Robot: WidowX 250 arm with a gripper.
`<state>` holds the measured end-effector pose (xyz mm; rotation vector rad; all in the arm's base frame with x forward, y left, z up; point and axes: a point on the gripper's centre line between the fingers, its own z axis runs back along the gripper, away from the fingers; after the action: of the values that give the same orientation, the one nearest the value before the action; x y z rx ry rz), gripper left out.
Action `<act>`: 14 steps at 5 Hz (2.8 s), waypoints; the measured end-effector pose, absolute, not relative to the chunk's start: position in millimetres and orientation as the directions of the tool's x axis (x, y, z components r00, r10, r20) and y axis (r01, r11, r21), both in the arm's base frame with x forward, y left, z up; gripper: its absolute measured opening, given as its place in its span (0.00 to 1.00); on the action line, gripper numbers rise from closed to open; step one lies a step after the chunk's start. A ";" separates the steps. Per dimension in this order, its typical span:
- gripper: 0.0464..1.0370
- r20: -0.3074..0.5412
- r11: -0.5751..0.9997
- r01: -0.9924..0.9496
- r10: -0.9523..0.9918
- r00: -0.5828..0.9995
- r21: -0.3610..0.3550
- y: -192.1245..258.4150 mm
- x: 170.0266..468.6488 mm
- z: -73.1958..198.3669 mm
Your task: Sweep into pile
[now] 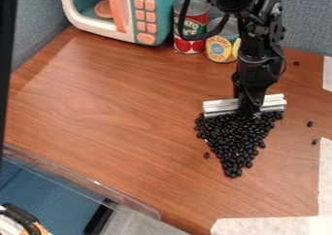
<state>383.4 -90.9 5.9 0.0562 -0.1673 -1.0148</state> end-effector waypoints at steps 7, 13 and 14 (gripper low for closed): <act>0.32 0.341 0.985 0.162 -0.131 0.931 -0.063 10.0 324.0 -1.5; 0.32 0.331 0.976 0.093 -0.024 0.943 -0.195 -38.6 340.5 17.4; 0.32 0.330 0.980 0.085 -0.020 0.944 -0.182 -20.6 340.1 19.2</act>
<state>340.1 -20.6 19.2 -0.1959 -0.3334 -0.0541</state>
